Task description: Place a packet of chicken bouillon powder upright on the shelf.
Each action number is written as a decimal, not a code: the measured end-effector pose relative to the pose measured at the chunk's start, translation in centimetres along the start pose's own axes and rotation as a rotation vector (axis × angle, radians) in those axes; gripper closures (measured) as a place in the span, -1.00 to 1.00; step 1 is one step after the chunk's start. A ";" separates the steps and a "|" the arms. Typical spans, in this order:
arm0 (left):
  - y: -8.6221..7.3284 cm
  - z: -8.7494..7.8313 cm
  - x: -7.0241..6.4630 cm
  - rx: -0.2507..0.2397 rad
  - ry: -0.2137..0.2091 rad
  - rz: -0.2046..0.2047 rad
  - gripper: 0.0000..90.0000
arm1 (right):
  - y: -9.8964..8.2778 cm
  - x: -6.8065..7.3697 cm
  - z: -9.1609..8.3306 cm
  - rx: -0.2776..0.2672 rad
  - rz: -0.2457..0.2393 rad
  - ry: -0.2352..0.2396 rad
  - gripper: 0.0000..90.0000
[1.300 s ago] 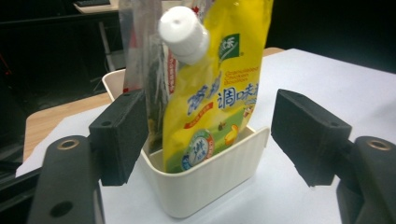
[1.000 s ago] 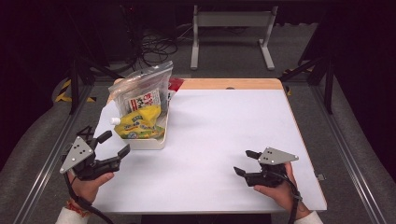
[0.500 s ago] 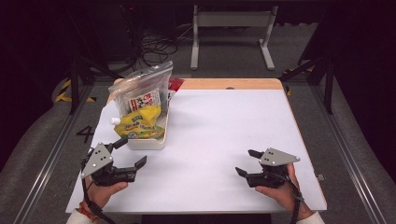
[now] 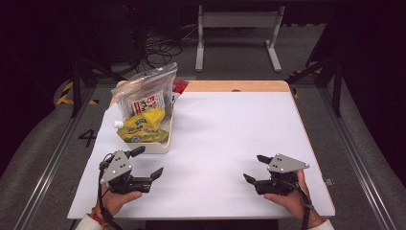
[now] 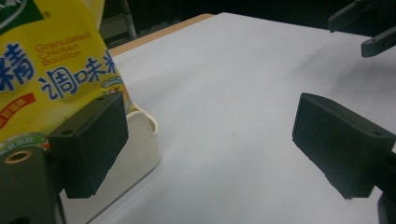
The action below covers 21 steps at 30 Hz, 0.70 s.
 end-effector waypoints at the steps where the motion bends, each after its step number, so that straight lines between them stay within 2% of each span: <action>1: -0.1 0.2 -0.1 0.006 -0.004 0.003 -0.75 | -0.1 0.0 -0.1 0.002 0.001 0.000 -0.52; 16: -1.6 2.4 -1.2 0.082 -0.041 0.032 -0.76 | -1.7 -0.2 -0.6 0.040 -0.015 -0.018 -0.56; 21: -2.5 3.3 -1.7 0.123 -0.055 0.048 -0.76 | -2.3 -0.4 -0.7 0.052 -0.016 -0.026 -0.57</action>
Point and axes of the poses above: each handheld gripper's, and its own axes: z roughly forward along the jaws, y roughly out of its top, x roughly to its left, the point moved 9 cm from there along z, roughly forward along the jaws, and after that the axes turned 13 degrees about -z, right-handed, at the moved point
